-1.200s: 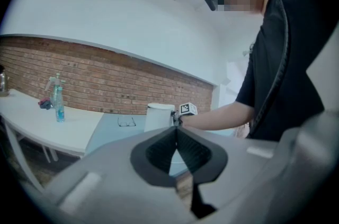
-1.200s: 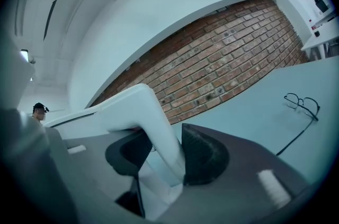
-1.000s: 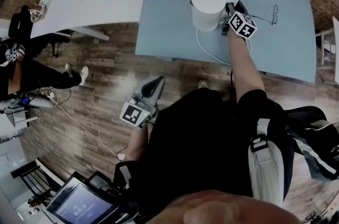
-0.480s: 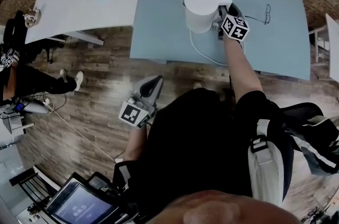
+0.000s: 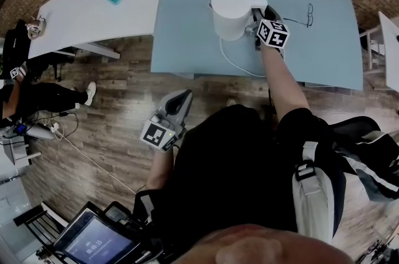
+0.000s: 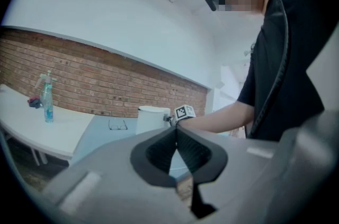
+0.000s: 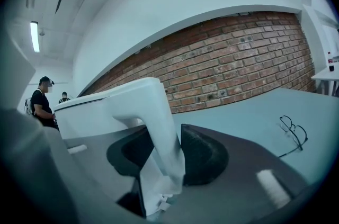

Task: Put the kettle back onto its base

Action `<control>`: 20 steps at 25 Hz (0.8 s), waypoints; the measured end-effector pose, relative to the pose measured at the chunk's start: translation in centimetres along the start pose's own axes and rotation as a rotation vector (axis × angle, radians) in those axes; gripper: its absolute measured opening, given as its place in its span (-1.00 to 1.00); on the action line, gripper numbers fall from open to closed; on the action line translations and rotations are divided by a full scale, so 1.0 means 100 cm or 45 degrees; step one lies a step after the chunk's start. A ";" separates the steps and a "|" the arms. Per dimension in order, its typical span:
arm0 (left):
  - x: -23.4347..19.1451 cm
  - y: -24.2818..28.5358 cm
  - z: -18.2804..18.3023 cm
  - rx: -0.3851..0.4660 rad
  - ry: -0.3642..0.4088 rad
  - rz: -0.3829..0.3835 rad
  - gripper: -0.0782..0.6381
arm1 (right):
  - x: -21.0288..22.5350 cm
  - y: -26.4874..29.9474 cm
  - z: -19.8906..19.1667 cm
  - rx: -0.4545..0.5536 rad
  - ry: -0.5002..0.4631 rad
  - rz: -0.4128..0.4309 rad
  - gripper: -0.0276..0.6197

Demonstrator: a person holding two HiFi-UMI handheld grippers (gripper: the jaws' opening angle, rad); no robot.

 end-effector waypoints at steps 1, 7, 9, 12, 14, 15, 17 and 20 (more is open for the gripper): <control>0.000 0.001 0.000 0.000 -0.001 -0.003 -0.78 | 0.000 0.000 0.001 -0.011 -0.003 0.005 -0.46; 0.001 0.005 0.002 0.014 -0.005 -0.025 -0.78 | 0.000 -0.004 0.003 -0.036 0.010 0.067 -0.27; 0.002 0.006 0.001 0.022 -0.011 -0.035 -0.78 | 0.001 -0.012 0.002 -0.034 0.008 0.060 -0.27; 0.005 0.006 -0.002 0.026 -0.014 -0.051 -0.78 | 0.006 -0.030 0.002 -0.015 0.003 0.047 -0.28; 0.006 0.005 -0.003 0.023 -0.012 -0.057 -0.78 | 0.005 -0.042 0.003 -0.001 -0.028 0.049 -0.33; 0.007 0.004 -0.004 0.020 -0.012 -0.059 -0.78 | 0.004 -0.048 0.004 0.007 -0.050 0.054 -0.37; 0.007 0.002 -0.006 0.010 -0.014 -0.063 -0.78 | 0.000 -0.059 0.007 0.031 -0.090 0.074 -0.40; 0.008 -0.002 -0.009 0.016 -0.008 -0.091 -0.78 | -0.010 -0.076 0.011 0.071 -0.137 0.112 -0.46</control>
Point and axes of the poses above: the fingertips, and each gripper's own axes: y forward along the fingers, x to its right, z out of its top, the point moved 6 cm from there along -y, backward along the fingers, and after that the axes turned 3 degrees about y, right-handed, at the moved point
